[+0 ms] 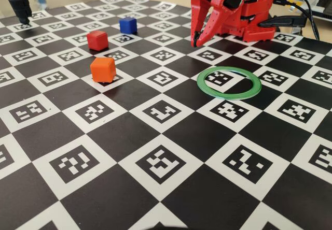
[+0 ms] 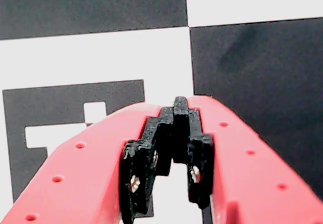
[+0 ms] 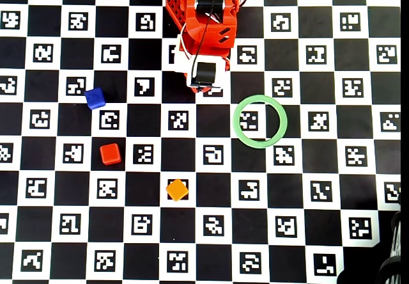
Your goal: Grab the red cube then put it in the green circle then put the blue cube on top and finally the orange cube on top
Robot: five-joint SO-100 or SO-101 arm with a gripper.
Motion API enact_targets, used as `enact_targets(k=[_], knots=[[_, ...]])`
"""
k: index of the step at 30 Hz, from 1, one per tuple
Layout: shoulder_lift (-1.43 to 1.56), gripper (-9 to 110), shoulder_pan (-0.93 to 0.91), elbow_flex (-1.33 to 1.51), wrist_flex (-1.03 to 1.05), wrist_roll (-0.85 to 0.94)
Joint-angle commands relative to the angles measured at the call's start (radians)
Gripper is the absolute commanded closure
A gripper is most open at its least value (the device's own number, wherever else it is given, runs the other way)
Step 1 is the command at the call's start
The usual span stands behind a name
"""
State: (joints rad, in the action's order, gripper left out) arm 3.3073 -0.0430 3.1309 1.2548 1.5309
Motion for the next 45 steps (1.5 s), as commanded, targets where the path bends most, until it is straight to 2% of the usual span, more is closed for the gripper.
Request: enact_targets(k=[1,6,16,28,33,37,45], knots=[[0.051,107,0.021,0.051,0.107,0.014],[0.051,107,0.023,0.037,0.103,0.023],[-0.002,107,0.041,-0.170,0.137,-0.089],[-0.365,107,0.057,-0.482,0.166,-0.201],[-0.558,107,0.043,-0.647,0.155,-0.324],[-0.749,107,-0.003,-0.821,0.150,-0.428],[-1.123,107,-0.138,-1.169,0.232,-0.522]])
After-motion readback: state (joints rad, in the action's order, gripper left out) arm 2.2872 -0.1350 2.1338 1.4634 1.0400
